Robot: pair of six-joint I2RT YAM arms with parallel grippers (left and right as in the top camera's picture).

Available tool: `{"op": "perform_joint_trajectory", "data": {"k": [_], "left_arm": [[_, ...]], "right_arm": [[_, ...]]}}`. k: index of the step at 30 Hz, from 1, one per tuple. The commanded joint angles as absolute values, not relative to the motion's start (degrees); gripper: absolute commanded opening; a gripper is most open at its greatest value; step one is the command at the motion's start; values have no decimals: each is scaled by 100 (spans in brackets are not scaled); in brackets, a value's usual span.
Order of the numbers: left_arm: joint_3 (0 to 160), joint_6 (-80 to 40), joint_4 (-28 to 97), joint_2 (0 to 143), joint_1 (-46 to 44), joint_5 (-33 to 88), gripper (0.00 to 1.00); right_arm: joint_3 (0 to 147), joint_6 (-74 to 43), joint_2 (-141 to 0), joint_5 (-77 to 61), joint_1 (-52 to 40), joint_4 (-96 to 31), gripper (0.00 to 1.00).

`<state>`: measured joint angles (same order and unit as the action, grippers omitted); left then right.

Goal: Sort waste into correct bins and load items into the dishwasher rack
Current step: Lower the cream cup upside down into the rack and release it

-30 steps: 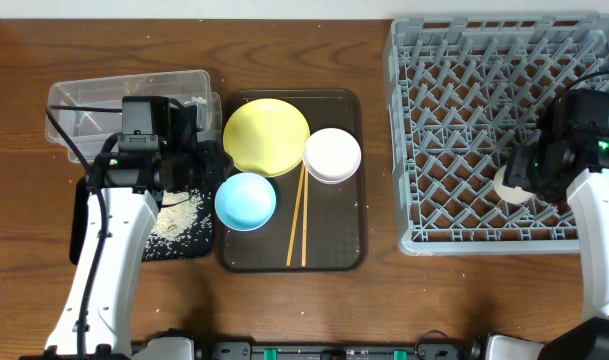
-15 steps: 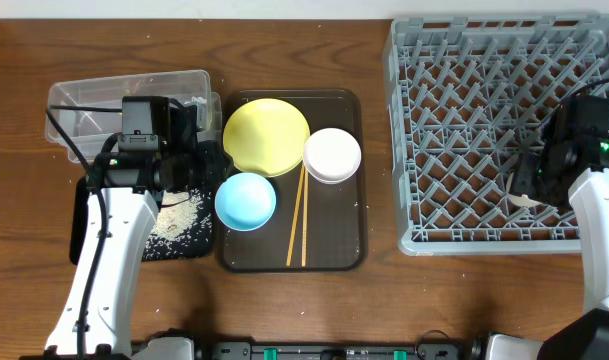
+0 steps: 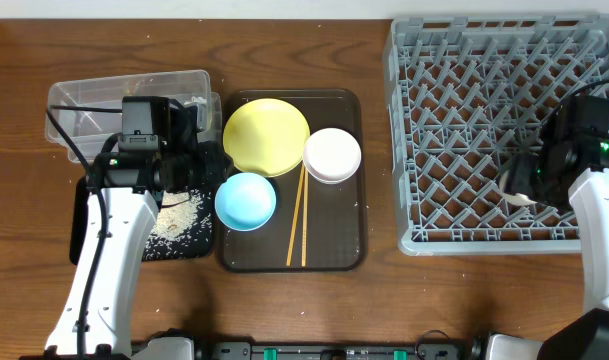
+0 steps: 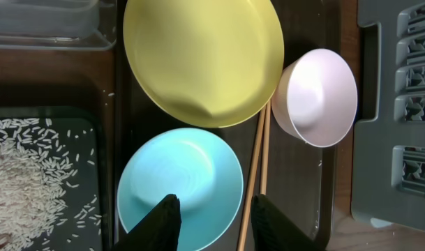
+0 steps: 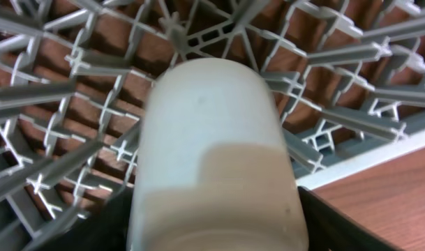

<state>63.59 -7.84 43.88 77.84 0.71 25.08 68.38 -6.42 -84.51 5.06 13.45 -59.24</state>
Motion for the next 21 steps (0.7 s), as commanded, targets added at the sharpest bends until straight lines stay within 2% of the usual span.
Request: {"op": "perform_joint_trajectory", "data": {"k": [1, 4, 21], "left_arm": [[6407, -731, 4423, 7747, 89, 2456, 36], [6407, -731, 4431, 7747, 89, 2456, 36], [6407, -731, 4434, 7747, 89, 2456, 37]], "right_arm": [[6788, -679, -8464, 403, 1385, -5940, 88], [6788, -679, -8464, 403, 1385, -5940, 99], [6788, -679, -8464, 423, 1385, -5940, 99]]}}
